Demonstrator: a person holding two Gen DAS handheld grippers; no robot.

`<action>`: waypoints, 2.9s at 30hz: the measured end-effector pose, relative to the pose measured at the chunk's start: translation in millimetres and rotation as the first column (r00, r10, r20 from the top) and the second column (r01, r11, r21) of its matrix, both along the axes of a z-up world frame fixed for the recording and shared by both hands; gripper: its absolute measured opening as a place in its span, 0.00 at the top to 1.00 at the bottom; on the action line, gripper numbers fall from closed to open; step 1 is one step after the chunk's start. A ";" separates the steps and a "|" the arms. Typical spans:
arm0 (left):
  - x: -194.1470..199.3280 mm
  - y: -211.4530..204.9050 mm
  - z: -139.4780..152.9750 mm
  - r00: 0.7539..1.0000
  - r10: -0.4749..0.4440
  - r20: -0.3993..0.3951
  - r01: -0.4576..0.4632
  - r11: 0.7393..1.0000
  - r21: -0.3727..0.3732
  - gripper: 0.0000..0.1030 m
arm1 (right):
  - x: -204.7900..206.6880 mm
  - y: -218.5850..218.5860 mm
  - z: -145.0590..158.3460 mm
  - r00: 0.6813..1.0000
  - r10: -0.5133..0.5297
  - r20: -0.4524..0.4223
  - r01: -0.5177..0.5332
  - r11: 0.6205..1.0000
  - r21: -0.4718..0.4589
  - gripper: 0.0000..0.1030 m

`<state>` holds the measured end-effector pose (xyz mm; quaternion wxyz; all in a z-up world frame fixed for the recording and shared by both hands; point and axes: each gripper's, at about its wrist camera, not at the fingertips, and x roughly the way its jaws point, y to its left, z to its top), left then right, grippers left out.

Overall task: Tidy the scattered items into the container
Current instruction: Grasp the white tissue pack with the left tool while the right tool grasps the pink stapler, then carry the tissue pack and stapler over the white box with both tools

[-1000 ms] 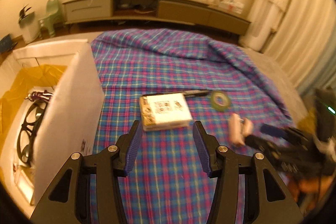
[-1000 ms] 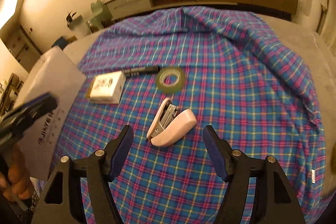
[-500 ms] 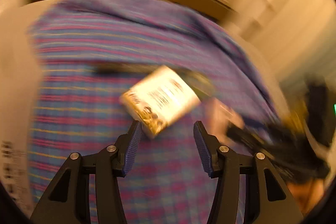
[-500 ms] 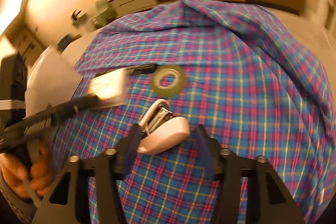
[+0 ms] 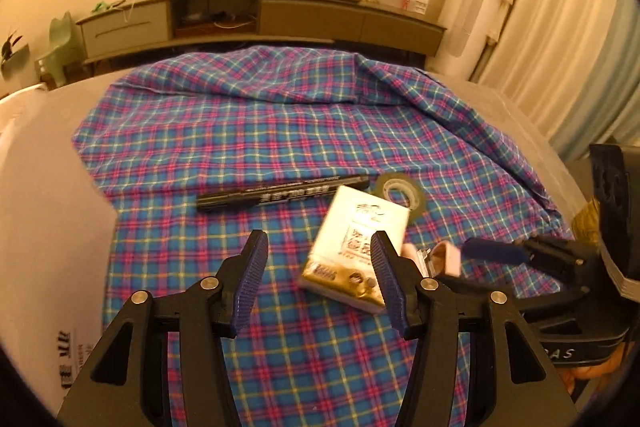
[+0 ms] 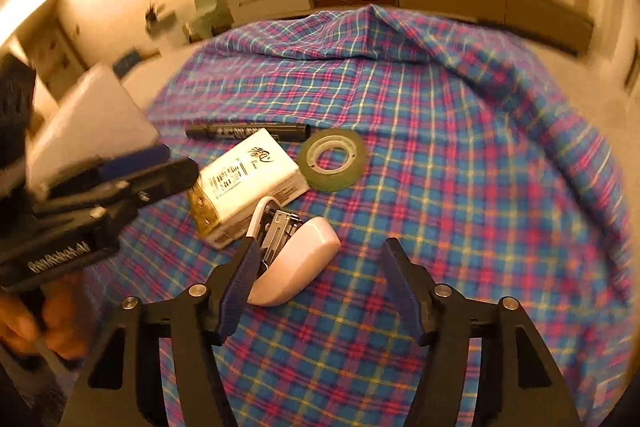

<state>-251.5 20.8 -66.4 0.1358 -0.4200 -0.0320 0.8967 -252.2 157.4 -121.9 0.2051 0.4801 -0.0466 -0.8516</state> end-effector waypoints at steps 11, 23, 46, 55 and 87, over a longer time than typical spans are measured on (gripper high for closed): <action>-3.6 10.5 -10.6 1.000 -0.010 0.017 0.010 1.000 -0.022 0.44 | 14.3 -24.2 30.1 0.992 0.120 -0.039 -0.115 0.987 0.110 0.88; -3.7 13.0 -14.5 0.999 -0.014 0.030 0.014 1.000 -0.001 0.43 | 13.7 -18.8 -2.7 0.994 0.106 0.025 -0.105 0.993 -0.050 0.54; -1.6 24.2 -17.3 0.999 -0.029 0.029 0.030 0.999 -0.024 0.40 | 69.8 -21.1 12.1 0.957 0.256 -0.137 -0.177 0.889 0.423 0.30; 2.9 36.9 -18.5 0.998 -0.060 -0.010 0.059 0.995 -0.081 0.38 | 53.8 3.1 16.2 0.986 0.155 -0.067 -0.144 0.979 0.142 0.30; 70.5 0.9 50.2 0.998 -0.054 -0.011 0.054 0.999 0.006 0.45 | 73.0 -14.9 60.1 0.985 0.149 -0.091 -0.142 0.987 0.081 0.74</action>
